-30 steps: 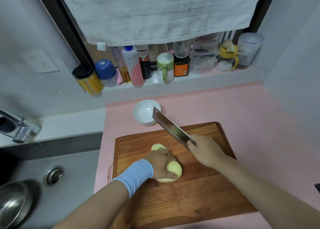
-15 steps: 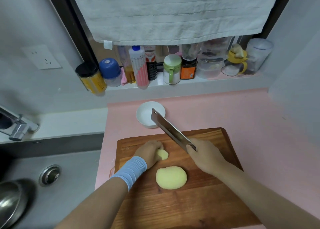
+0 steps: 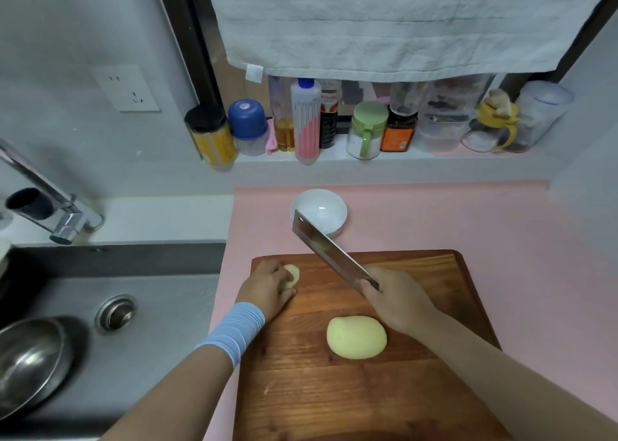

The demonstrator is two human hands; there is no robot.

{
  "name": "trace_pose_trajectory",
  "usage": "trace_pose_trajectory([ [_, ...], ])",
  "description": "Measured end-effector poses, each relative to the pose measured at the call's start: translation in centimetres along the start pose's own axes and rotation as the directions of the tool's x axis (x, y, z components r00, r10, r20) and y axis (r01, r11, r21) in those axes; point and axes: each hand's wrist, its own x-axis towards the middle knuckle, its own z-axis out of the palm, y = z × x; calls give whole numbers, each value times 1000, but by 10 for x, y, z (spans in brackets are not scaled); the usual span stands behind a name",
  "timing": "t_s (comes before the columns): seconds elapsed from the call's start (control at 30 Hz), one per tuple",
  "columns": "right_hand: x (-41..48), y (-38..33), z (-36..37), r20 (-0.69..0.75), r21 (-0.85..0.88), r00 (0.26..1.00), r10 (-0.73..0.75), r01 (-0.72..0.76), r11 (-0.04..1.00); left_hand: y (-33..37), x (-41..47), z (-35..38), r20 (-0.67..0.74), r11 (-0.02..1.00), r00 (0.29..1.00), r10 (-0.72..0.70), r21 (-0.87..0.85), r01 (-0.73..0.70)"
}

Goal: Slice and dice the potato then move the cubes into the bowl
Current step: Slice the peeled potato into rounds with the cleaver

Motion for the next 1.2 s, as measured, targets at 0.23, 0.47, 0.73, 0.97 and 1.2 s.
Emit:
trace_pose_trajectory([
  [0.23, -29, 12, -12, -46, 29, 998, 53, -52, 998, 55, -22, -6, 59, 949, 961, 269, -187, -254],
  [0.47, -72, 47, -20, -76, 61, 989, 127, -123, 991, 94, -48, 22, 294, 956, 911, 289, -138, -259],
  [0.73, -94, 73, -20, -91, 46, 986, 143, -139, 989, 138, -58, 41, 84, 987, 995, 49, -154, -35],
  [0.97, -104, 83, -20, -104, -36, 994, 29, -33, 999, 145, -63, 48, -180, 962, 945, 271, 64, -264],
  [1.2, -104, 83, -24, -82, -168, 988, -130, 115, 979, 160, -49, 66, -174, 883, 868, 465, 163, -440],
])
